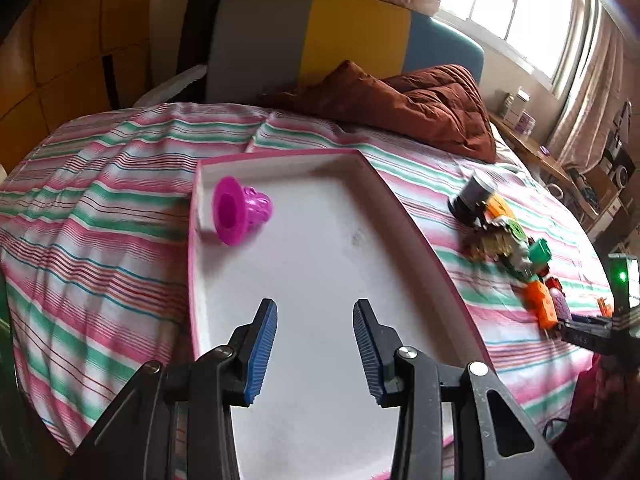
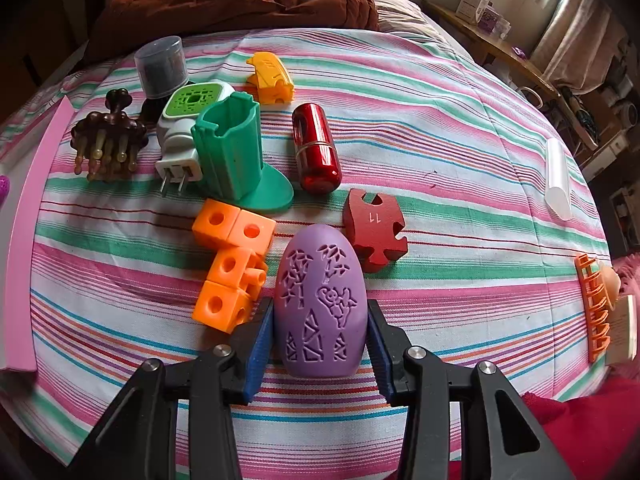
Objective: Organize rigid objects
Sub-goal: 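Carry the magenta toy into the white tray and open the left gripper while the right grasps the purple egg, then carry the purple egg into the tray beside the magenta toy and open the right gripper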
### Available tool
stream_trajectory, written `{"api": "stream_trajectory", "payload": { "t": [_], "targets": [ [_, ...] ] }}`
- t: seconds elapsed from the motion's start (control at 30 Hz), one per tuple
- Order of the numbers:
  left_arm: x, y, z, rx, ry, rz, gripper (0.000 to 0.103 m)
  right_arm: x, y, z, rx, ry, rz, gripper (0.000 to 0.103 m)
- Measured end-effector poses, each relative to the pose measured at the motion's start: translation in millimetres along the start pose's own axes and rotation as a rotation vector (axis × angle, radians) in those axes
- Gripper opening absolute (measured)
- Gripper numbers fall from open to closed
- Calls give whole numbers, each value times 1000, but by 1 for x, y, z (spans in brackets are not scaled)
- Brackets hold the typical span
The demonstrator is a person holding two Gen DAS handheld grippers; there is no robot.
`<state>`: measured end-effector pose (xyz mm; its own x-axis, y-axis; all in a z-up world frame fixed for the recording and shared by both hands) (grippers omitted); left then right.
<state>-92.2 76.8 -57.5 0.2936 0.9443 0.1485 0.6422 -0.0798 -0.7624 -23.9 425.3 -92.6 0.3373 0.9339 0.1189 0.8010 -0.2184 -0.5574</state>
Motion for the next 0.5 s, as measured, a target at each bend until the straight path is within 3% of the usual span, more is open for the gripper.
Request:
{"api": "stream_trajectory", "payload": {
  "t": [0.5],
  "targets": [
    [14, 21, -14, -18, -1, 40, 39, -3, -1, 0, 9, 16, -34, 44]
  ]
}}
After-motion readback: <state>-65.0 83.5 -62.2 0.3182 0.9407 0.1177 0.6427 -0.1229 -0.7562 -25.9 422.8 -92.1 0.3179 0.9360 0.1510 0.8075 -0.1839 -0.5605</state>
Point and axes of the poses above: each gripper's, at about its wrist camera, not at the fingertips, and z roughly the way its jaws point, x to its right, y to its underside, the point moved 3 cm from there along z, roughly the way its jaws point, and after that the axes turned 12 degrees about x, right-handed, at the moved point
